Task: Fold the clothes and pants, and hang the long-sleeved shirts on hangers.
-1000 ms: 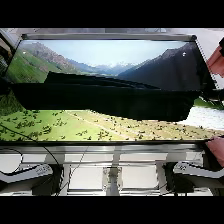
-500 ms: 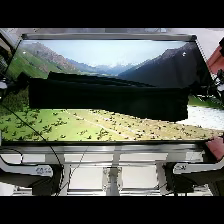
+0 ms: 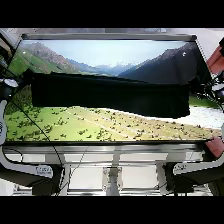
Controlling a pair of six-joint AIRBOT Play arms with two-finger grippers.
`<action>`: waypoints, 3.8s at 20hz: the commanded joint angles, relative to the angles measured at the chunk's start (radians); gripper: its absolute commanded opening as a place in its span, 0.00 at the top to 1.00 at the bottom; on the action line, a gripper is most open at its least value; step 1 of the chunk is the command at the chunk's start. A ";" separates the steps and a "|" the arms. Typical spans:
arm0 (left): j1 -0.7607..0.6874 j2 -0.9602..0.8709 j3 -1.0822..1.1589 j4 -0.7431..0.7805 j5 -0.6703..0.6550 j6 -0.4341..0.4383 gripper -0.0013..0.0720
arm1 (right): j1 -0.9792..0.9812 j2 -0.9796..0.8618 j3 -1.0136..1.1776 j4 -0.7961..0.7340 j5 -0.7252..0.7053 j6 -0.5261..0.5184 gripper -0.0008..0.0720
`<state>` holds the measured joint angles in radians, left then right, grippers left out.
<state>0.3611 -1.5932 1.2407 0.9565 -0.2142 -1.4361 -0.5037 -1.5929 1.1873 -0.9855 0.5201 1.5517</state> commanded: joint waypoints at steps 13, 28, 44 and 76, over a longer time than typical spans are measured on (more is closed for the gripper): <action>-0.089 -0.127 0.081 -0.014 0.124 0.001 0.77 | 0.086 -0.095 0.014 0.117 -0.233 0.000 0.95; 0.071 -0.024 0.082 0.039 -0.418 0.145 0.46 | -0.084 -0.094 0.346 0.014 0.523 -0.001 0.29; 0.261 0.019 0.077 0.039 -1.050 0.266 0.46 | 0.326 -0.066 0.388 -0.040 0.948 -0.179 0.29; 0.282 0.199 -0.017 0.020 -1.047 0.299 0.46 | 0.161 -0.160 0.378 -0.679 0.708 0.004 0.24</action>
<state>0.6426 -1.4139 1.2240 1.0626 -1.2644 -1.1366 -0.3248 -1.7184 1.5669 -1.6596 1.2739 1.5654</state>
